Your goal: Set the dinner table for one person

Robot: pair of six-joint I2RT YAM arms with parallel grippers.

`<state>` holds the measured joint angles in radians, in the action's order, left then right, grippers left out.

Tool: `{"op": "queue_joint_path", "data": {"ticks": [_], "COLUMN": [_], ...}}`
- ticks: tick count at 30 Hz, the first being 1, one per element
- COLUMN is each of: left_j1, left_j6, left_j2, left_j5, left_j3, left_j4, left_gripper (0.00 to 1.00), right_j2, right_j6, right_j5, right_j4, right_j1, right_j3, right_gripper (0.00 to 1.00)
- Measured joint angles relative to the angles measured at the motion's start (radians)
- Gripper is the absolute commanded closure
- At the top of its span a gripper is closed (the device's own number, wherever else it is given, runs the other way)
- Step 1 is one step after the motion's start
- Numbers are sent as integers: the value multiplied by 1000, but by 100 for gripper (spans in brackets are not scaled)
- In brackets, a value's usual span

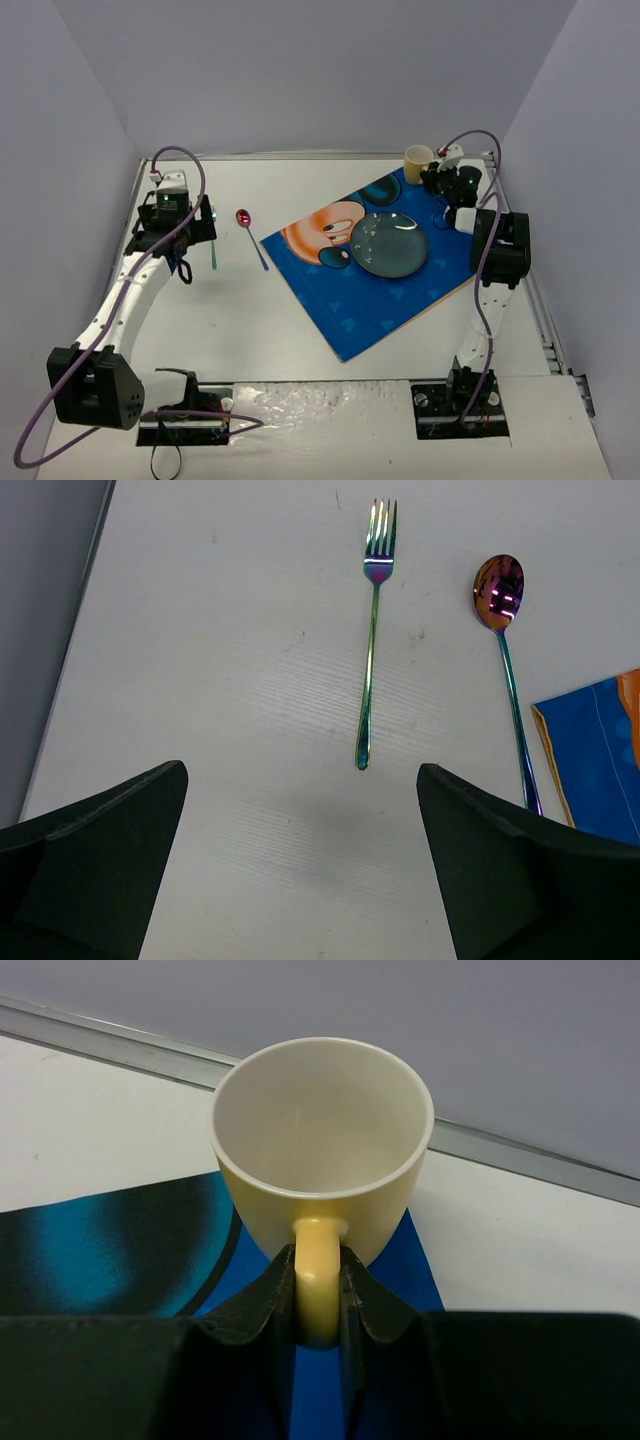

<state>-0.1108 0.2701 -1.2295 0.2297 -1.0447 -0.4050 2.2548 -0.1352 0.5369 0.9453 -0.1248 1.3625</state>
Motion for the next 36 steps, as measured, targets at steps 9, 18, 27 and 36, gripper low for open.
{"op": "queue_joint_path", "data": {"ticks": [9,18,27,36], "left_j1": [0,0,0,0], "left_j6": [-1,-1,39,156], "left_j2": [-4,-4,-7,-126], "left_j5": [-1,-7,-24,-82], "left_j3": [0,0,-1,-60], "left_j4": [2,2,-25,-80], "left_gripper": [3,3,3,3], "right_j2": [0,-92,-577,-926], "right_j6": [-13,7,138,395], "right_j5": [2,-19,-127,-344], "right_j4": [93,102,-52,-397], "right_j1": [-7,-37,-24,206], "right_j3": [-72,-231,-380,-396], "right_gripper": [62,16,2,0]}}
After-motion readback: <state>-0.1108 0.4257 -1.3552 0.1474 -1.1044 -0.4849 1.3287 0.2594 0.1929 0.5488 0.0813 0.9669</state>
